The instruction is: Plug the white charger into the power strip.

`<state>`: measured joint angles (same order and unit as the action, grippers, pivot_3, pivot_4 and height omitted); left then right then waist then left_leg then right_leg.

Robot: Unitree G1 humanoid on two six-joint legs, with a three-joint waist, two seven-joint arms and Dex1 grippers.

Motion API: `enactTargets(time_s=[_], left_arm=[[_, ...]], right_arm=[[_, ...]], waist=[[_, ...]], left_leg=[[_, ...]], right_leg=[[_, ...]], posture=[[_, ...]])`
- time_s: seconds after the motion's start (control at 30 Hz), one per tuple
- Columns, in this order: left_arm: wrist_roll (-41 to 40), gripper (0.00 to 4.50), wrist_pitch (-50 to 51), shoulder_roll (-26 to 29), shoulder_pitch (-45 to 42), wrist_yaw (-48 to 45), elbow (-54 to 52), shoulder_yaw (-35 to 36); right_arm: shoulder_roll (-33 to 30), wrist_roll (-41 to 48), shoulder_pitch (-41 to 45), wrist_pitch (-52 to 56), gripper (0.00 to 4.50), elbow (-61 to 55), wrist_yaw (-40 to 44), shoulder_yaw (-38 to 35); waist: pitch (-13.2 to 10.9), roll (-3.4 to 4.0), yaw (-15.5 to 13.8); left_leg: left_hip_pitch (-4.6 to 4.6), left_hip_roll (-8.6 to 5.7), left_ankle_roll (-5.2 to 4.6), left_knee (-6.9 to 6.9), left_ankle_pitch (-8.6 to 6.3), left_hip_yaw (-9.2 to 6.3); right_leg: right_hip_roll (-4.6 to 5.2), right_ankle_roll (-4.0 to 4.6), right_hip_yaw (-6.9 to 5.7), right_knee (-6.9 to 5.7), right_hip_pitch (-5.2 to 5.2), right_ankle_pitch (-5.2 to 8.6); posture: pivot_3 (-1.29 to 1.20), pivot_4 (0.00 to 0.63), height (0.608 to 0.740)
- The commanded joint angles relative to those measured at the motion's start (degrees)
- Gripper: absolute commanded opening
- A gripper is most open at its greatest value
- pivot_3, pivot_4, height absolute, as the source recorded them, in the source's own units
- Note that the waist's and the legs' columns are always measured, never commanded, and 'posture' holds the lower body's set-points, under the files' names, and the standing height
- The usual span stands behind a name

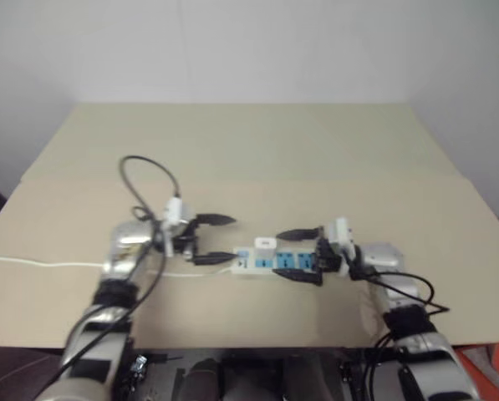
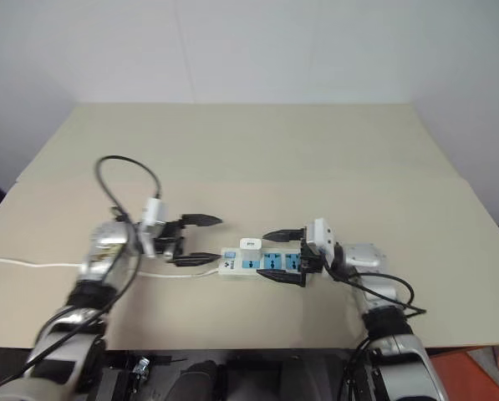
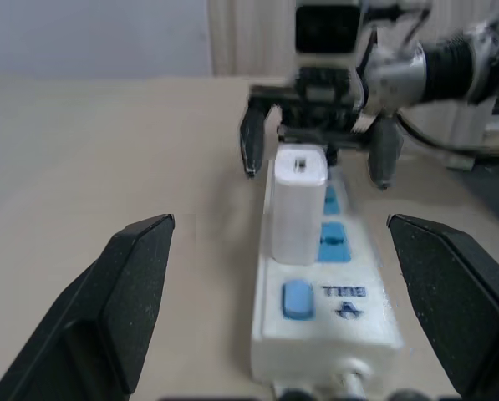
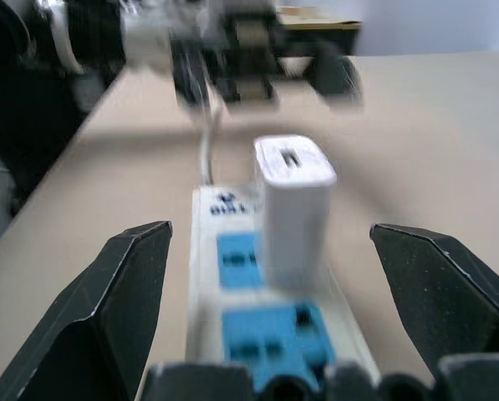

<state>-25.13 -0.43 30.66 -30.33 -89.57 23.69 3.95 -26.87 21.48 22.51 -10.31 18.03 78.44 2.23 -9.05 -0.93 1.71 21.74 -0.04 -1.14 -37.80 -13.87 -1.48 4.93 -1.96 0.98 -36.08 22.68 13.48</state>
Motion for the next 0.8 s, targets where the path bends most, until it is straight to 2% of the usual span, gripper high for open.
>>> enactTargets(time_s=[0.03,0.17,0.27,0.33,0.43,0.8], left_arm=[[-2.5,4.44,3.2,7.3,4.5,-1.6,-6.8,3.9],[0.0,4.44,-0.6,15.5,10.3,-2.5,-5.9,6.1],[-0.7,4.44,-1.1,18.3,13.0,-1.9,-6.1,8.3],[-1.0,4.44,-1.4,19.2,14.3,-1.4,-6.4,9.5],[-1.2,4.44,-1.5,19.4,15.4,-0.9,-7.1,10.2],[-1.8,4.44,-0.2,17.8,16.4,1.2,-9.9,8.8]], right_arm=[[-6.3,1.8,-1.0,-0.8,4.5,-7.8,0.9,-4.8],[-17.7,2.2,-3.9,4.8,4.5,-12.3,3.7,-7.9],[-25.8,4.4,-5.8,12.6,4.5,-13.4,6.6,-9.3],[-29.1,5.4,-7.2,14.8,4.5,-13.7,7.5,-10.8],[-30.9,6.0,-9.2,15.5,4.5,-14.9,6.8,-12.9],[-31.5,6.4,-15.7,16.5,4.5,-20.8,4.2,-16.9]], waist=[[0.0,0.07,0.0],[-0.1,0.1,-0.5],[-0.1,0.06,-1.2],[-0.1,0.08,-1.4],[-0.1,0.07,-1.4],[-0.1,0.04,-1.2]], left_leg=[[-0.01,0.0,0.0,0.0,0.0,0.0],[-0.1,0.0,0.0,0.03,0.0,0.04],[-0.07,0.05,0.0,0.03,0.0,0.06],[-0.03,0.08,0.0,0.02,0.0,0.06],[0.01,0.1,0.0,0.03,0.0,0.07],[0.03,0.09,0.0,0.03,0.0,0.12]], right_leg=[[0.01,0.0,0.0,0.0,-0.01,0.0],[0.01,0.02,-0.02,0.04,-0.06,0.02],[0.04,0.04,-0.05,0.09,-0.06,0.04],[0.12,0.05,-0.11,0.1,-0.05,0.04],[0.14,0.05,-0.13,0.15,-0.05,0.05],[0.15,0.03,-0.11,0.14,-0.04,0.05]], posture=[[0.0,0.15,0.74],[0.0,0.15,0.74],[0.0,0.15,0.74],[0.0,0.15,0.74],[0.0,0.15,0.74],[0.0,0.15,0.74]])
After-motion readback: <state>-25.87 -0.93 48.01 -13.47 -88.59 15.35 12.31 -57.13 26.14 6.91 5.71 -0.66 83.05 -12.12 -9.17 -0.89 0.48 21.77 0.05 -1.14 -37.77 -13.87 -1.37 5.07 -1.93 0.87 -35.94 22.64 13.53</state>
